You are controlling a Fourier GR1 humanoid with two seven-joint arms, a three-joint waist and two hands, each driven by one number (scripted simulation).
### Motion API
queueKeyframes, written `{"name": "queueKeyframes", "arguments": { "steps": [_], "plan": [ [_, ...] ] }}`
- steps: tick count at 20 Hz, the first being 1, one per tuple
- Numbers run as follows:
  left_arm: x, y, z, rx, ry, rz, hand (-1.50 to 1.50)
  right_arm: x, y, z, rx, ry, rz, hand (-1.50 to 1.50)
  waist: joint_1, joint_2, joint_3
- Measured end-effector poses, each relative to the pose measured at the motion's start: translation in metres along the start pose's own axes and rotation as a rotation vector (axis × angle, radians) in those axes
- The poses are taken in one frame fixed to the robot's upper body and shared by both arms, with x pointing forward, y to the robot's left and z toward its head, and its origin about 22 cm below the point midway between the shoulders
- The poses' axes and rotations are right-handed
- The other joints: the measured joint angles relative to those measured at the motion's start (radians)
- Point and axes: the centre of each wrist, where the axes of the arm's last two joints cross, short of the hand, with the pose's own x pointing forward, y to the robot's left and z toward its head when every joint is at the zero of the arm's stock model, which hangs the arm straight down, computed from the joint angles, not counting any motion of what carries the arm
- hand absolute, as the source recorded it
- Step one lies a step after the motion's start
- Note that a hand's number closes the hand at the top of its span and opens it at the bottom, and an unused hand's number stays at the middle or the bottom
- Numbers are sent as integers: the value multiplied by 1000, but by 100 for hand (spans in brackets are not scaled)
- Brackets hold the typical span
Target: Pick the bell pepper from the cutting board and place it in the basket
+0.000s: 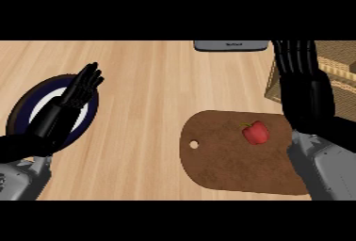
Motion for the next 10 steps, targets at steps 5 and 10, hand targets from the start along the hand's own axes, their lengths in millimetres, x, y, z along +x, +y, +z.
{"name": "queueKeyframes", "arguments": {
  "steps": [5, 10],
  "plan": [
    [-19, 14, 5, 114, 141, -14, 0, 8, 4, -22, 288, -19, -77, 150, 49, 15, -2],
    [-41, 26, 19, 217, 312, 2, 0, 35, 23, -33, 822, -157, 46, -150, 89, 21, -6]
  ]
}}
